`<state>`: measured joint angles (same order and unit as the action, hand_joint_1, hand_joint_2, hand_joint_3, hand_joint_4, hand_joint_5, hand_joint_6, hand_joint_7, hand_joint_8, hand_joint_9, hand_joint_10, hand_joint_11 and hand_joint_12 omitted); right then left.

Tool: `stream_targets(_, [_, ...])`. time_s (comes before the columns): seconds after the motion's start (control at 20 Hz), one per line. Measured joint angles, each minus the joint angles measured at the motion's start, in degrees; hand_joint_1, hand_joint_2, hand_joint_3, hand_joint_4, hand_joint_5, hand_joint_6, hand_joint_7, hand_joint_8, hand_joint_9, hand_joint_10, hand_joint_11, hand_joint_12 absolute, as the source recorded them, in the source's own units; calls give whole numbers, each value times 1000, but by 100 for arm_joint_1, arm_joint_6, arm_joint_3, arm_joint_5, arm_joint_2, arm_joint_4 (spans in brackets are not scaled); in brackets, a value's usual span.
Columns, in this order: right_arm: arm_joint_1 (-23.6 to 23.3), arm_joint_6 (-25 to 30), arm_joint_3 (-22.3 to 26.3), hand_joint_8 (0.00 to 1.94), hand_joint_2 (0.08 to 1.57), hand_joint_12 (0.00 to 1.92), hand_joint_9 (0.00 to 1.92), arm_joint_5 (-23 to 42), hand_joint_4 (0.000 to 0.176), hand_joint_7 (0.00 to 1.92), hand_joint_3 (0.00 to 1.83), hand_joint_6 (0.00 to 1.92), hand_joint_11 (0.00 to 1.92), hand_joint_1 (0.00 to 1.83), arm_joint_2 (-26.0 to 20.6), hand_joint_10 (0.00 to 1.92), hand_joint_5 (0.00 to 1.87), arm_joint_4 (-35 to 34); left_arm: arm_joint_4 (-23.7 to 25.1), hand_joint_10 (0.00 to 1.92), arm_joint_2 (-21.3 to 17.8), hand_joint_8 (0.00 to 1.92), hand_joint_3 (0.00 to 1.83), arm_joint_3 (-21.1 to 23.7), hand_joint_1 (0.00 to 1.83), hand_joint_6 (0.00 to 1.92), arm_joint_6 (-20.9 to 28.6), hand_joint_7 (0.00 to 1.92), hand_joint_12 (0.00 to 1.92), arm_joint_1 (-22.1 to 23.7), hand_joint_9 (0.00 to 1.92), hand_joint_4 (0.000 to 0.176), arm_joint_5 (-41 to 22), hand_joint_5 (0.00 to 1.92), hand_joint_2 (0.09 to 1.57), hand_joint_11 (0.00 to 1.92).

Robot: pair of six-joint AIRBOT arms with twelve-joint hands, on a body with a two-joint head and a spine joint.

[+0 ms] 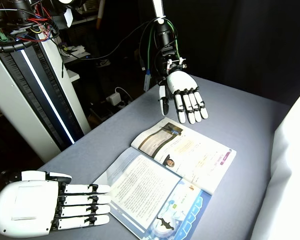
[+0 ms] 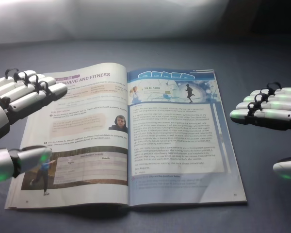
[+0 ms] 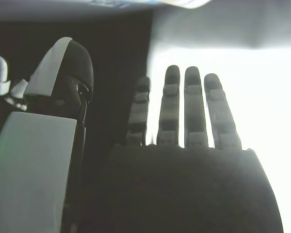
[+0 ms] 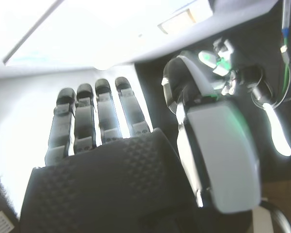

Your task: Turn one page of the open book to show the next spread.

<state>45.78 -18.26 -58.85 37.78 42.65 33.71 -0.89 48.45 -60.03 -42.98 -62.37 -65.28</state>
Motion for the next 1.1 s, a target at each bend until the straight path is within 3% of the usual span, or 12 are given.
stream_targets(0.05, [0,2,2,0,1274,0,0,0,0,0,44,0,0,206,0,0,0,4,-11,0,0,0,17,0,132,0,2,0,0,0,0,53,2,0,1324,0])
stream_targets(0.2, [0,9,0,0,1275,0,0,2,0,0,28,2,0,187,0,0,5,42,2,0,0,0,7,0,113,0,2,0,0,0,0,59,9,0,1317,0])
stream_targets(0.25, [0,44,0,0,1265,0,0,-2,0,0,19,8,0,220,9,0,20,125,-2,0,0,0,6,0,116,0,2,0,0,0,0,70,11,0,1316,0])
stream_targets(0.3, [-50,92,2,0,1261,0,0,-55,0,0,14,4,0,212,20,0,12,293,-2,0,0,0,4,-2,134,0,0,0,0,0,0,59,13,0,1317,0])
stream_targets(0.55, [-463,581,0,0,1268,0,0,-463,0,0,15,0,0,145,173,0,1,1311,-63,0,-2,0,2,-2,146,0,-7,0,0,-2,0,47,33,1,1315,0])
stream_targets(0.6, [-555,756,-28,5,1250,0,0,-511,0,15,5,31,0,107,249,0,86,1580,-87,0,-2,0,2,0,159,2,-7,0,0,-7,0,55,33,7,1317,0])
stream_targets(0.65, [-588,857,-59,0,1259,0,0,-522,0,2,9,9,0,21,289,0,40,1692,-98,0,-2,0,0,-2,176,4,-7,0,0,-7,0,53,35,13,1314,0])
stream_targets(0.7, [-625,1032,-107,0,1257,0,0,-575,0,0,6,4,0,22,354,0,22,1919,-105,0,-2,0,1,-2,176,3,-7,0,0,-7,0,58,33,14,1316,0])
stream_targets(0.75, [-660,1220,-157,0,1250,0,0,-651,0,0,2,9,0,50,415,0,35,2135,-111,0,-7,0,0,0,165,5,-7,0,0,-7,0,49,31,23,1315,0])
stream_targets(0.9, [-667,1434,-236,1,1253,0,0,-750,0,8,4,18,0,17,529,0,78,2393,-155,0,-15,0,2,0,169,5,-31,0,0,-9,0,55,-2,24,1319,0])
stream_targets(0.95, [-667,1486,-256,0,1259,0,0,-785,0,1,7,14,0,3,551,0,70,2465,-170,0,-20,0,3,0,167,0,-42,0,0,-13,0,69,-9,5,1321,0])
stream_targets(1.1, [-667,1648,-262,2,1258,0,0,-852,0,7,4,17,0,11,568,0,89,2621,-232,0,-81,0,2,0,192,3,-55,0,27,-68,0,70,-37,12,1324,46])
